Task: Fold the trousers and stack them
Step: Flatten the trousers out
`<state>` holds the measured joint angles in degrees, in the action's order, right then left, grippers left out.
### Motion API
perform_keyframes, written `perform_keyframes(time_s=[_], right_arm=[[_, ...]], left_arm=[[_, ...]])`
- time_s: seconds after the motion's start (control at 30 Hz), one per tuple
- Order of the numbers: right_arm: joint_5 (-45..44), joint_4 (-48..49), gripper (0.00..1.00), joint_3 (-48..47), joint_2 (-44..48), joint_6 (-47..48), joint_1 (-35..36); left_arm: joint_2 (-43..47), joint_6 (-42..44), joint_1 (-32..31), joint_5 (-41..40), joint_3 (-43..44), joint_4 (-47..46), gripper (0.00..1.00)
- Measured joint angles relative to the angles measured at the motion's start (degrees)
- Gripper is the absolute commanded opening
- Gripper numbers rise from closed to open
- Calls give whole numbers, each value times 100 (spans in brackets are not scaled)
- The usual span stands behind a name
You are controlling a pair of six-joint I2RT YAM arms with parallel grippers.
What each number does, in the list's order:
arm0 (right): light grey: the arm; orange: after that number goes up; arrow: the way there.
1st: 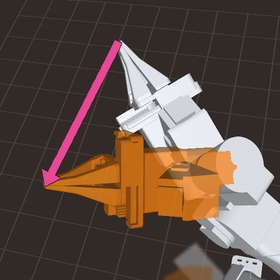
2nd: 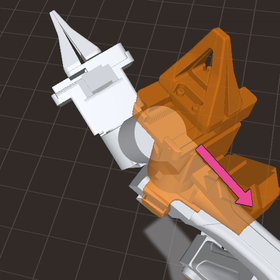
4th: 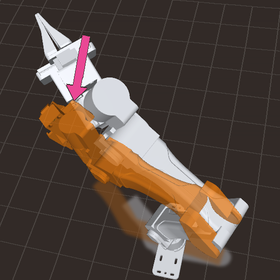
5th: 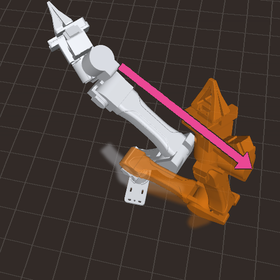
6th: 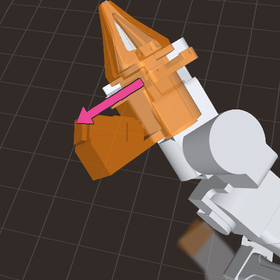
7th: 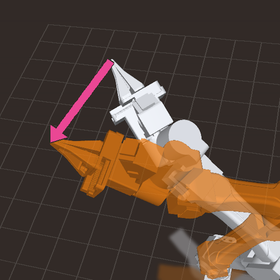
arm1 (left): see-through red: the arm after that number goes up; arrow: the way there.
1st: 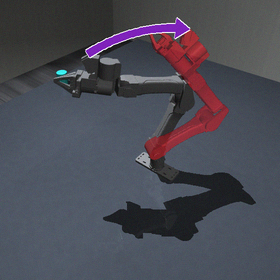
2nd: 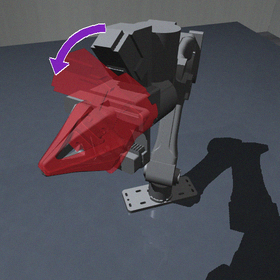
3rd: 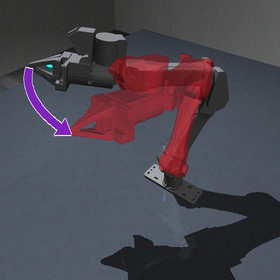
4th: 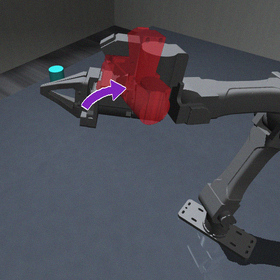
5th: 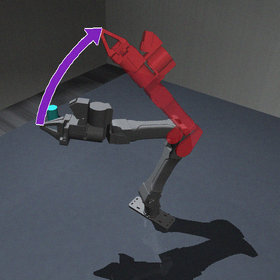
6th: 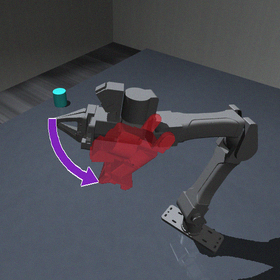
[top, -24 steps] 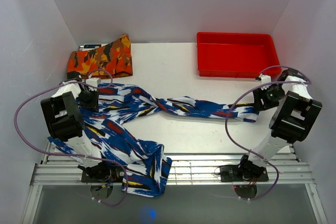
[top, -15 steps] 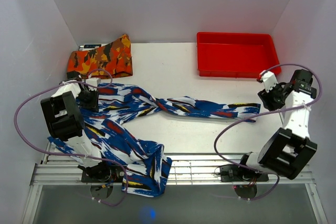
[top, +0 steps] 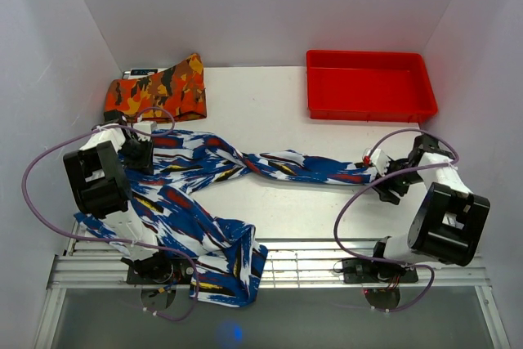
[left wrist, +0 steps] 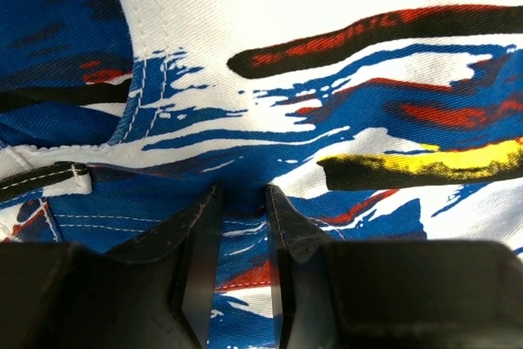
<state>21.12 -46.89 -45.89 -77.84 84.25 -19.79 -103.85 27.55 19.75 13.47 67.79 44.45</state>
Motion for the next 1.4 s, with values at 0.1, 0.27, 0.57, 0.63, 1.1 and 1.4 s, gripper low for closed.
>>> perform_keyframes(time_s=[0.1, 0.27, 0.57, 0.63, 1.1, 1.4], right_arm=[[0, 557, 74, 90, -391, -136, 131], [63, 1196, 49, 306, -498, -234, 166], [118, 1685, 8, 273, -656, -247, 195], [129, 1300, 8, 173, -577, -236, 166], [1257, -1967, 8, -2500, 496, -280, -138], [1683, -2037, 8, -5318, -2806, -1937, -691]], left_arm=[[0, 2, 2, 2, 0, 4, 38], [0, 2, 2, 2, 0, 4, 38], [0, 4, 2, -2, 9, 15, 38], [0, 7, 2, -7, 20, 31, 38], [-94, -15, 2, -46, 131, 120, 38], [-160, -63, 4, -81, 170, 122, 37]])
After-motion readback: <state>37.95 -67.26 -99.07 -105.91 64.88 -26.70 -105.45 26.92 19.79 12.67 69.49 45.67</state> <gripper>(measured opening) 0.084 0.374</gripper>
